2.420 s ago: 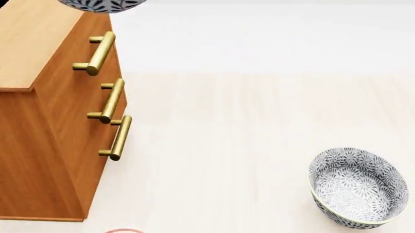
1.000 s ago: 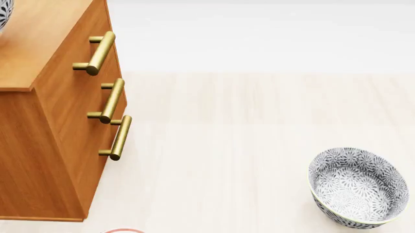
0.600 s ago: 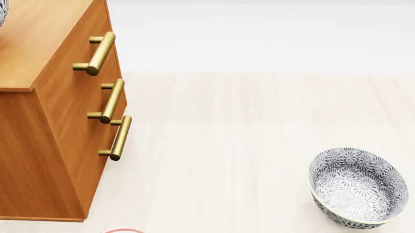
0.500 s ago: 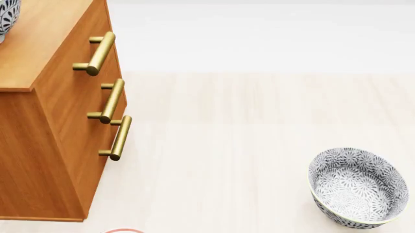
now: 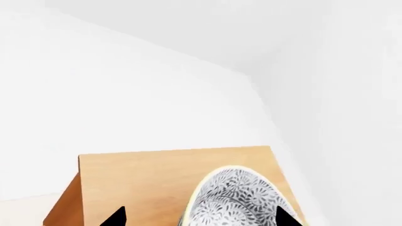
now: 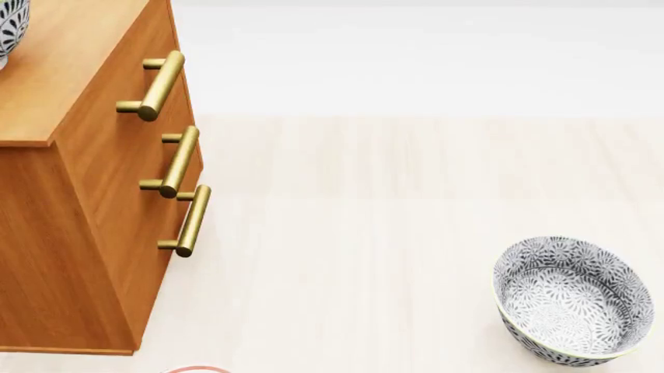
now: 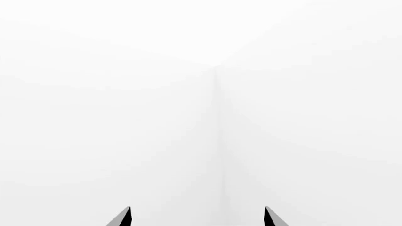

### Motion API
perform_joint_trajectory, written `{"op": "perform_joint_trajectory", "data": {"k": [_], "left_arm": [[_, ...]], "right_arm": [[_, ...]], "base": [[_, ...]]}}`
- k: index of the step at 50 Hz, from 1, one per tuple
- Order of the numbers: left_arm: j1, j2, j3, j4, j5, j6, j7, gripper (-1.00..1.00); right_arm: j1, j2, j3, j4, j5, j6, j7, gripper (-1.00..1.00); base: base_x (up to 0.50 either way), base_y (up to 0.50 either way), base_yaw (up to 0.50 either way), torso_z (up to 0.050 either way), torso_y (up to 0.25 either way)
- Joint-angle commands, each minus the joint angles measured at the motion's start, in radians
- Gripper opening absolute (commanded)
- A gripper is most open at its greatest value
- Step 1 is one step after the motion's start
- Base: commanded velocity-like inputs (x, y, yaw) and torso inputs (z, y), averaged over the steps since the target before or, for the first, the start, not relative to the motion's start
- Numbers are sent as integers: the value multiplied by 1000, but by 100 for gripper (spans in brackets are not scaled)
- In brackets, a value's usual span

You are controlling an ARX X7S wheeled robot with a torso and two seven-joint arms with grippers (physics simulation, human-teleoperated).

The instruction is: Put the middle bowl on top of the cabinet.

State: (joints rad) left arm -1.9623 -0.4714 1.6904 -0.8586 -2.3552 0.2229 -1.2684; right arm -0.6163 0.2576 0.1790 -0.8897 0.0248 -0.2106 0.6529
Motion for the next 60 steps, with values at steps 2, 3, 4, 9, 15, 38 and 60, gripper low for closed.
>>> {"op": "perform_joint_trajectory", "data": {"k": [2, 3, 4, 9, 15, 38, 60], "left_arm": [[-60, -142, 41, 344, 143, 127, -49, 100], [-64, -151, 46, 367, 159, 135, -55, 100], [-66, -170, 48, 410, 176, 149, -64, 100], [-83, -214, 71, 518, 252, 177, -91, 100], [-76, -255, 96, 628, 343, 211, -80, 100], [-26, -349, 187, 906, 704, 327, -100, 100], [101, -448, 266, 1196, 1174, 431, -196, 100]], "right_arm": [[-3, 2, 0, -3, -1, -2, 5, 100], [-2, 2, -1, -3, -2, -1, 5, 100], [1, 3, -3, -3, -3, 2, 5, 100], [5, 6, -6, -4, -4, 10, 5, 100], [5, 10, -7, -3, -2, 11, 4, 100], [-26, 18, 9, -2, 6, -21, 9, 100], [-34, 25, 7, -7, 6, -21, 12, 100]], "base": [[0, 0, 0, 0, 0], [0, 0, 0, 0, 0], [0, 0, 0, 0, 0], [0, 0, 0, 0, 0], [0, 0, 0, 0, 0], [0, 0, 0, 0, 0], [0, 0, 0, 0, 0]]}}
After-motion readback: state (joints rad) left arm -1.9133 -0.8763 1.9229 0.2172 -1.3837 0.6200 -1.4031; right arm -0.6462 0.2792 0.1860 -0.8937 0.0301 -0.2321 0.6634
